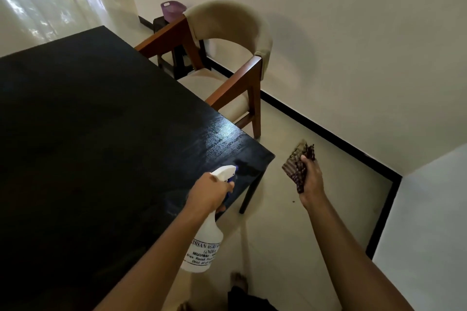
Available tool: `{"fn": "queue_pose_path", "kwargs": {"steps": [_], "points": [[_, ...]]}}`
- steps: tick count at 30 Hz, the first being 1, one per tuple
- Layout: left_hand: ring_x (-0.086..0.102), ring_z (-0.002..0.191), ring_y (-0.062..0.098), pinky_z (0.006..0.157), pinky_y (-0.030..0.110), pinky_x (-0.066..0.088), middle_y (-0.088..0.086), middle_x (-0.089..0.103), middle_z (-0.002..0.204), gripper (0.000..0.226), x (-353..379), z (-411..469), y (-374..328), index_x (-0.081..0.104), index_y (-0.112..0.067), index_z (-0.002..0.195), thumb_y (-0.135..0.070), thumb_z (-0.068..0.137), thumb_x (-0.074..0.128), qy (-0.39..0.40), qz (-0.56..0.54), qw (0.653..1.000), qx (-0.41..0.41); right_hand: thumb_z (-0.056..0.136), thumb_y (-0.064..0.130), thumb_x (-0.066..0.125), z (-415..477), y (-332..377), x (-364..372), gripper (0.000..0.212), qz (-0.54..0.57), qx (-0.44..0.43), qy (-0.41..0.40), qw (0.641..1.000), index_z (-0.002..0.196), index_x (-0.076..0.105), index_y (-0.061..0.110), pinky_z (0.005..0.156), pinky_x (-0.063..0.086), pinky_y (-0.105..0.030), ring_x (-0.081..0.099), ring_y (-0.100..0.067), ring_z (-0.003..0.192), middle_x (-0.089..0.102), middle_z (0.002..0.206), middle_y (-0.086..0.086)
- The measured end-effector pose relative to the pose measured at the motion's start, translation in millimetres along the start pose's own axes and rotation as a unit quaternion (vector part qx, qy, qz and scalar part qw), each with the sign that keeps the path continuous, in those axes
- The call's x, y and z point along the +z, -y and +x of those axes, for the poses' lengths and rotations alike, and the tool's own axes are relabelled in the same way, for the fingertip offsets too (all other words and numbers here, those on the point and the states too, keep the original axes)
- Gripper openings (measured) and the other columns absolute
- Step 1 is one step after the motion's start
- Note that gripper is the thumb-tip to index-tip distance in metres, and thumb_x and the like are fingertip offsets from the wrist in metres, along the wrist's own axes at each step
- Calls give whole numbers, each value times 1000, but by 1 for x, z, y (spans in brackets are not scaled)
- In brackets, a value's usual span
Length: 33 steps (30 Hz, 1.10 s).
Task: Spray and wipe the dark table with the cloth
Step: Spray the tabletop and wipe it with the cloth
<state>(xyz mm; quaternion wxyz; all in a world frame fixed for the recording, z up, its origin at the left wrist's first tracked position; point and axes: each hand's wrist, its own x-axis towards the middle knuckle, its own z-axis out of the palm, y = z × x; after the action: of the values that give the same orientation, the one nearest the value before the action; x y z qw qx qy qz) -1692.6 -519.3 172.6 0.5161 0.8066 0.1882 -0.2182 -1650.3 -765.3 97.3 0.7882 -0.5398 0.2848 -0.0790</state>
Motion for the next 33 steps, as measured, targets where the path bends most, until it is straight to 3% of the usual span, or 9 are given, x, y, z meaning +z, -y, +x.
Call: {"fn": "queue_pose_path", "kwargs": {"steps": [4, 8, 11, 14, 18, 25, 27, 31, 33], "points": [[68, 78, 26, 78, 43, 59, 11, 71, 84, 26, 19, 8, -6, 64, -15, 97, -36, 84, 62, -44, 89, 995, 6, 96, 18, 52, 21, 7, 6, 39, -110, -39, 55, 992, 134, 47, 13, 84, 52, -33, 60, -25, 107, 59, 121, -11], [67, 82, 29, 77, 43, 57, 7, 70, 86, 34, 17, 8, -7, 65, -19, 99, -47, 81, 56, -109, 123, 986, 24, 98, 20, 49, 36, 15, 24, 37, -200, -65, 90, 974, 134, 46, 21, 66, 52, -23, 59, -14, 91, 58, 110, -4], [65, 89, 30, 79, 45, 56, 3, 68, 94, 27, 6, 3, -6, 61, -28, 103, -45, 83, 58, -138, 71, 987, 39, 98, 22, 49, 49, 11, 39, 41, -320, -114, 120, 933, 138, 44, 26, 75, 54, -29, 61, -23, 98, 58, 118, -10], [66, 81, 27, 72, 45, 58, 5, 67, 89, 19, -9, -9, -6, 62, -47, 85, -29, 86, 65, -160, -38, 983, 83, 96, 22, 52, 50, -7, 55, 47, -451, -178, 185, 855, 142, 41, 19, 73, 43, -9, 57, -17, 97, 57, 114, -2], [58, 61, 19, 51, 25, 49, 21, 67, 95, 24, -36, -14, -6, 66, -37, 91, -13, 89, 64, -211, -159, 956, 129, 86, 41, 37, 41, -53, 68, 60, -637, -320, 234, 661, 141, 43, 18, 114, 27, -44, 35, -24, 138, 48, 143, -4], [61, 67, 2, 53, 12, 50, -6, 66, 98, 24, -76, 20, -9, 60, -34, 98, -11, 93, 57, -270, -141, 926, 222, 92, 56, 38, 27, -63, 65, 63, -638, -414, 412, 502, 146, 35, 23, 116, 15, -43, 23, -18, 144, 35, 153, 3], [62, 70, 3, 54, 13, 50, -8, 65, 99, 21, -83, 35, -5, 60, -26, 106, -10, 93, 56, -285, -138, 919, 234, 91, 58, 35, 48, -55, 61, 65, -649, -413, 400, 498, 147, 35, 24, 116, 20, -48, 26, -19, 143, 36, 152, 2], [60, 66, 4, 56, 12, 50, -10, 62, 102, 22, -90, 55, 8, 57, -18, 114, -9, 95, 53, -326, -140, 903, 244, 86, 66, 27, 92, -34, 62, 74, -693, -328, 277, 579, 146, 36, 22, 111, 28, -51, 29, -24, 141, 36, 152, -3], [59, 65, 5, 56, 13, 50, -9, 63, 102, 21, -90, 59, 11, 58, -22, 111, -10, 95, 54, -336, -145, 896, 251, 86, 66, 26, 88, -35, 67, 76, -701, -316, 255, 586, 146, 36, 21, 114, 25, -49, 29, -25, 141, 35, 152, -5]]}}
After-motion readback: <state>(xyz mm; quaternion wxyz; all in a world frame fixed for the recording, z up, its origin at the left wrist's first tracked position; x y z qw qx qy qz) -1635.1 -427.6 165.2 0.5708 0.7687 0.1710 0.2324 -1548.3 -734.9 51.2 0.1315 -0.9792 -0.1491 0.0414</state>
